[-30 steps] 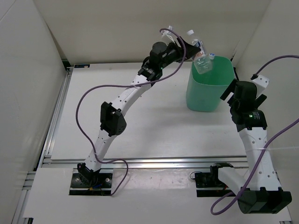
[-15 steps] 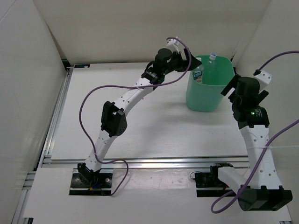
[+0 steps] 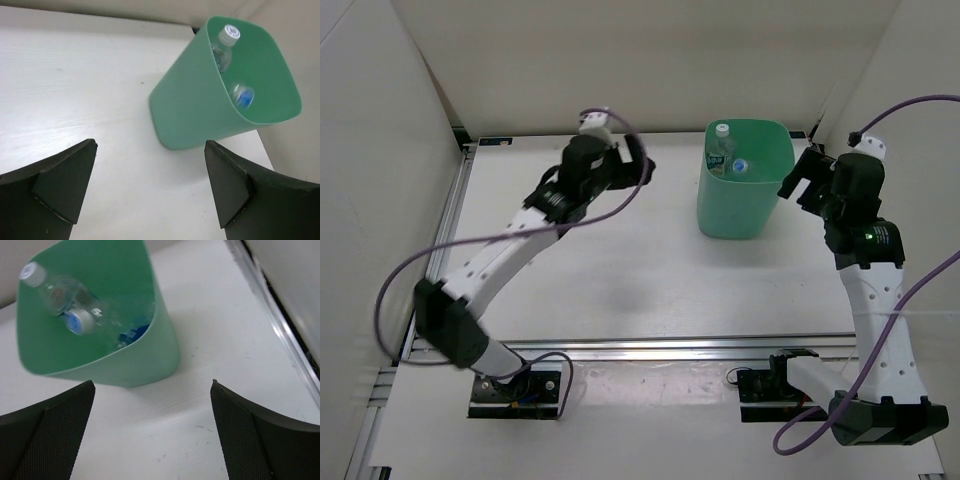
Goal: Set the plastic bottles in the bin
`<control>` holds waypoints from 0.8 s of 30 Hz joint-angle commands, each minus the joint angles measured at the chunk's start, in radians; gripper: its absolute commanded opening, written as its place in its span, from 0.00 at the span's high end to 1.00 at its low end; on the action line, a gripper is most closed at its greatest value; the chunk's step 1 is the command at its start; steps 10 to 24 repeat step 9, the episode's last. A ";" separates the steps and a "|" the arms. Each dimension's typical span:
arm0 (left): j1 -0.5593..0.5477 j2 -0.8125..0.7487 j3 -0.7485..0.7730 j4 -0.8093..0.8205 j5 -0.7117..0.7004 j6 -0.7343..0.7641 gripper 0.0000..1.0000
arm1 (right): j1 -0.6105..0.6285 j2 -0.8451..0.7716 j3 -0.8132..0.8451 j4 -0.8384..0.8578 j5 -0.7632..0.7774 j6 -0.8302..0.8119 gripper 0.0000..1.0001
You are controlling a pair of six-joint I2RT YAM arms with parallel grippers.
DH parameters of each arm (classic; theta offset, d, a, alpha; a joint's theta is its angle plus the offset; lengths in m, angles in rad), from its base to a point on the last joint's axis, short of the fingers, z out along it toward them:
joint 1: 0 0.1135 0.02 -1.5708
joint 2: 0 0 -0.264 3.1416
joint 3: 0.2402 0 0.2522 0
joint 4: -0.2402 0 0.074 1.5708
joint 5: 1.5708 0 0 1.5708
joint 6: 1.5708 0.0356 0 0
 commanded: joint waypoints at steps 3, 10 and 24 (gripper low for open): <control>-0.014 -0.382 -0.358 -0.081 -0.351 -0.040 0.00 | 0.026 0.000 0.065 0.040 -0.215 -0.098 0.00; -0.014 -0.589 -0.483 -0.289 -0.645 -0.020 0.00 | 0.035 0.030 0.092 0.025 -0.295 -0.051 0.00; -0.014 -0.589 -0.483 -0.289 -0.645 -0.020 0.00 | 0.035 0.030 0.092 0.025 -0.295 -0.051 0.00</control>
